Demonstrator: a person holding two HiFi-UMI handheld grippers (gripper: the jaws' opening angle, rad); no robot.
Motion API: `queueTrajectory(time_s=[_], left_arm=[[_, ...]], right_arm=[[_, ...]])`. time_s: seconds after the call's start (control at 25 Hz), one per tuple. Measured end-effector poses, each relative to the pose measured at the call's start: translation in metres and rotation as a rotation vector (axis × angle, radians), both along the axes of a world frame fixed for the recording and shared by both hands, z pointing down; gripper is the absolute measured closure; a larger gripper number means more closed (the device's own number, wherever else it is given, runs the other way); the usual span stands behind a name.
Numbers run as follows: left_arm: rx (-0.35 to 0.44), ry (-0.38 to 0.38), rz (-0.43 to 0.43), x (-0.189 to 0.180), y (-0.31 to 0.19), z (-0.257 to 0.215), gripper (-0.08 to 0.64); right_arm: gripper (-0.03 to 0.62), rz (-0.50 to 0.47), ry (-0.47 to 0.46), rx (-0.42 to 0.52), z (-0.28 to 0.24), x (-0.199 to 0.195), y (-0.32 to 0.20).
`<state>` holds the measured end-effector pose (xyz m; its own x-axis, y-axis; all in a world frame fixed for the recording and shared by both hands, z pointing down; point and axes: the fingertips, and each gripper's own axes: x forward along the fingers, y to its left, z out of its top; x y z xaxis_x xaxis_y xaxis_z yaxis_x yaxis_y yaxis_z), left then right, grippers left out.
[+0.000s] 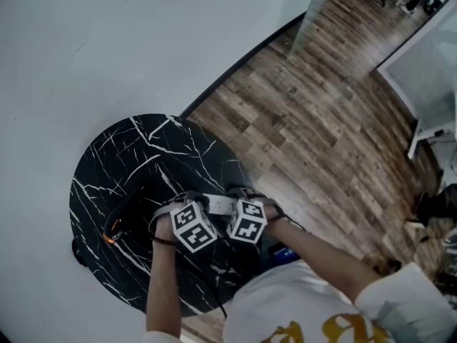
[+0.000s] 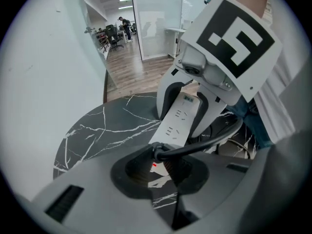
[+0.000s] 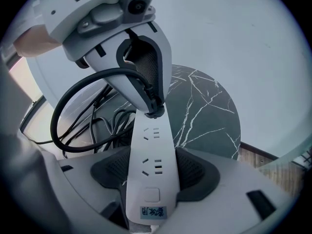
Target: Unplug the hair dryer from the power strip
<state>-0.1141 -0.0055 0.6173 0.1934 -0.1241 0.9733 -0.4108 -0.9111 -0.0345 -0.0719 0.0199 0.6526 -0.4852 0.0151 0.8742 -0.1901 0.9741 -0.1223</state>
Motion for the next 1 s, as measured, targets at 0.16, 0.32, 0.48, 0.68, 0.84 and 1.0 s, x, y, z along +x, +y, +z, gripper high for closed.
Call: queueTrajectory(time_s=[0.16, 0.32, 0.48, 0.68, 0.84, 1.0], left_arm=[[0.002, 0.025, -0.035, -0.0009, 0.0014, 0.0009, 0.495], [-0.127, 0.083, -0.051, 0.0010, 0.0019, 0.0020, 0.494], [-0.079, 0.062, -0.014, 0.0008, 0.0018, 0.0008, 0.494], [-0.008, 0.071, 0.062, -0.0002, 0.0059, 0.0012, 0.500], [-0.133, 0.082, 0.053, 0.0004, 0.0051, 0.0024, 0.499], [-0.140, 0.041, 0.116, 0.0000, 0.0045, 0.0005, 0.500]], right_arm=[[0.322, -0.009, 0.015, -0.001, 0.0011, 0.0023, 0.0015], [0.322, -0.008, 0.018, 0.004, 0.0020, 0.0047, 0.0010], [0.322, -0.010, 0.018, -0.001, 0.0023, 0.0035, 0.0015], [0.322, -0.032, 0.024, 0.000, 0.0018, 0.0030, 0.0015], [0.322, -0.034, 0.027, -0.003, 0.0008, 0.0033, 0.0017], [0.322, -0.031, 0.029, -0.009, 0.0007, 0.0010, 0.0016]])
